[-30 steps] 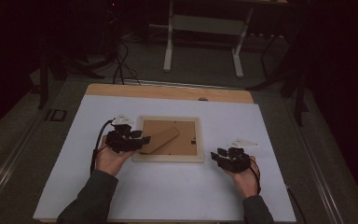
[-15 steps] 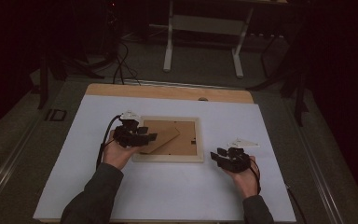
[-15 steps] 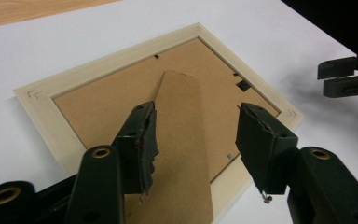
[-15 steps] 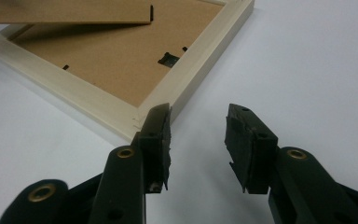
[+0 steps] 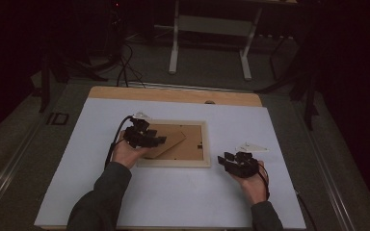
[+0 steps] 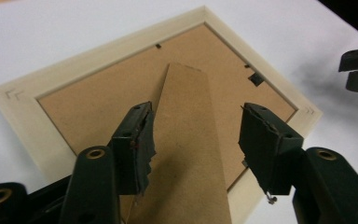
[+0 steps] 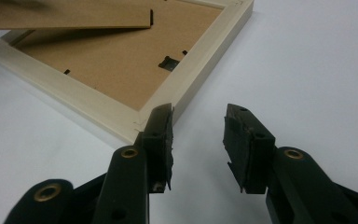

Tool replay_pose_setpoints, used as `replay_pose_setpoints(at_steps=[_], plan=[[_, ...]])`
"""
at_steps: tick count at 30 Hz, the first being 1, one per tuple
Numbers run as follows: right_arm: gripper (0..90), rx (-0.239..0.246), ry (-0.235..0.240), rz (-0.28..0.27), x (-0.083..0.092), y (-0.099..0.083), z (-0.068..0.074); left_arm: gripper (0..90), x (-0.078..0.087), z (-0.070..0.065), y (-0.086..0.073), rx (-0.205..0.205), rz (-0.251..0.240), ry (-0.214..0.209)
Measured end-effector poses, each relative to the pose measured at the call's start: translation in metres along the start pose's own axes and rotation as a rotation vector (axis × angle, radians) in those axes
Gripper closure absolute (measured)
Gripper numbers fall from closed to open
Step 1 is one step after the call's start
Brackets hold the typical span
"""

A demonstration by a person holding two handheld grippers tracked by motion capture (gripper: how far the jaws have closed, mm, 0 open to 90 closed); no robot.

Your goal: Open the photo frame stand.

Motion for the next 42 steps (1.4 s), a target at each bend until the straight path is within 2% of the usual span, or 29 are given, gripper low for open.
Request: replay_pose_setpoints(at_steps=[9,15,18,23,27,35,42], plan=[[60.5,-0.001,0.007,-0.006,0.001,0.001,0.0,45.7,-0.016,0.007,0.0,-0.014,0.055,-0.016],[59.9,-0.002,0.006,-0.011,0.004,0.001,-0.001,43.4,-0.021,0.013,0.002,-0.004,0.075,-0.054],[59.1,-0.01,0.01,-0.015,0.004,0.001,-0.002,39.3,-0.024,0.016,0.001,0.005,0.082,-0.06],[58.6,-0.008,0.006,-0.015,0.005,0.001,-0.003,37.2,-0.032,0.02,-0.003,0.014,0.128,-0.108],[58.2,-0.008,0.007,-0.016,0.006,0.001,-0.003,35.9,-0.035,0.019,-0.005,0.015,0.14,-0.123],[57.8,-0.01,0.006,-0.009,0.005,-0.001,-0.004,36.4,-0.04,0.014,-0.009,-0.024,0.182,-0.154],[57.7,-0.01,0.008,-0.008,0.005,-0.001,-0.004,39.8,-0.042,0.013,-0.009,-0.032,0.183,-0.15]])
Point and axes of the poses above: each handheld gripper's, and its own axes: x roughly backward along the jaws, y roughly out of its top, z roughly to its left, the point moved 6 cm from there along -x, roughly forward along the jaws, and after that the axes turned 2 degrees about -x, right-handed, at the moved point
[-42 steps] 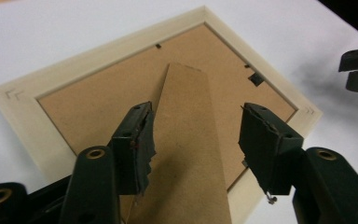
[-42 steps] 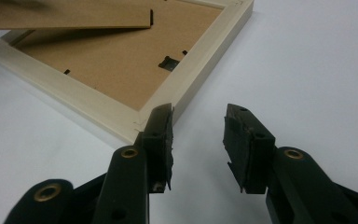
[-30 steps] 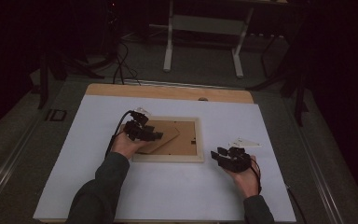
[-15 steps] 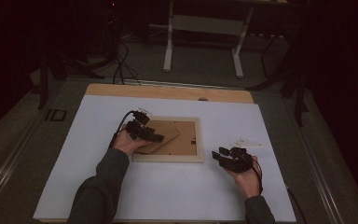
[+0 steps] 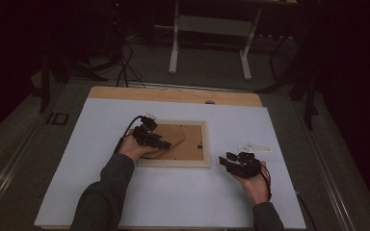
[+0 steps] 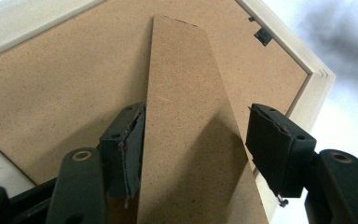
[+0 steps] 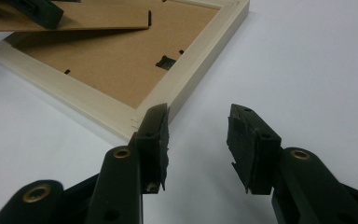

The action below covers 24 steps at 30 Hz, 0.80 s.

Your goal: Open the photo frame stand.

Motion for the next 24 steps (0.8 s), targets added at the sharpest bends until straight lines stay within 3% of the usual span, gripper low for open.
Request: replay_pose_setpoints(at_steps=[9,24], plan=[[57.3,-0.002,0.001,0.008,-0.0016,-0.0017,-0.0005,38.8,-0.0021,-0.0013,-0.0025,-0.014,0.026,0.003],[57.3,0.001,0.003,0.013,-0.0023,-0.0016,-0.0004,40.8,-0.0026,-0.0033,-0.0034,-0.062,0.044,0.05]])
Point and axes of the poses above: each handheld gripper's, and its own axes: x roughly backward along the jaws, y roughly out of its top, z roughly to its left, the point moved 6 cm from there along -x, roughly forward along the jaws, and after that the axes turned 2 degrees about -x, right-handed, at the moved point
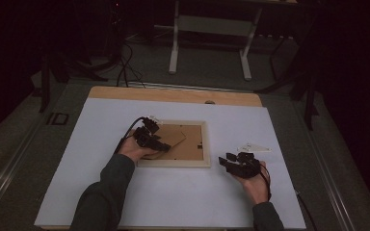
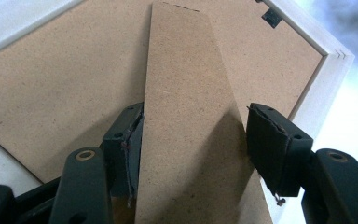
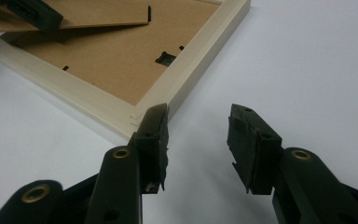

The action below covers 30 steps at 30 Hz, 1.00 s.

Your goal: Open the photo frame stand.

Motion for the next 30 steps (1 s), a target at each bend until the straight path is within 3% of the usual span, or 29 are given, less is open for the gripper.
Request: replay_pose_setpoints(at_steps=[10,24,30], plan=[[57.3,0.015,0.004,0.012,-0.004,0.006,0.004,41.0,0.0,-0.001,0.0,-0.025,-0.009,0.023],[57.1,0.068,0.002,0.034,-0.013,0.031,0.01,41.1,0.0,-0.004,0.001,-0.049,-0.027,0.061],[57.1,0.063,0.006,0.038,-0.015,0.04,0.007,41.0,0.001,-0.006,0.002,-0.073,-0.035,0.076]])
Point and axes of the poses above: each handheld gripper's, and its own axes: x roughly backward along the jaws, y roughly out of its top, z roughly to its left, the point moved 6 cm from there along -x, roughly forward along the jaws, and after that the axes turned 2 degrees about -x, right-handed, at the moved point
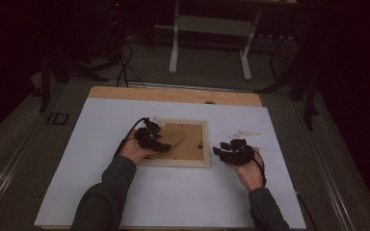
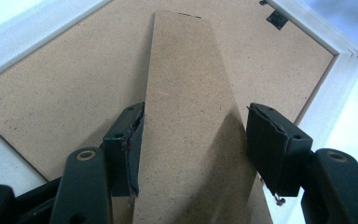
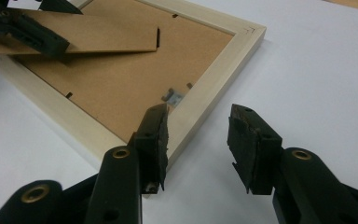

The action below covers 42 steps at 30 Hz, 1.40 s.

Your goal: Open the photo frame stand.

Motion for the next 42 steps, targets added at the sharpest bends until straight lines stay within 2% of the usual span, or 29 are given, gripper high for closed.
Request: replay_pose_setpoints(at_steps=[14,31,42], plan=[[57.1,-0.006,-0.008,0.016,-0.003,0.01,-0.008,41.1,0.005,-0.006,0.003,-0.045,-0.026,0.04],[57.0,-0.02,0.001,0.03,-0.015,0.025,-0.009,41.0,0.014,-0.015,0.005,-0.109,-0.059,0.101],[56.5,-0.033,0.003,0.042,-0.022,0.031,-0.011,41.0,0.017,-0.02,0.004,-0.133,-0.077,0.129]])
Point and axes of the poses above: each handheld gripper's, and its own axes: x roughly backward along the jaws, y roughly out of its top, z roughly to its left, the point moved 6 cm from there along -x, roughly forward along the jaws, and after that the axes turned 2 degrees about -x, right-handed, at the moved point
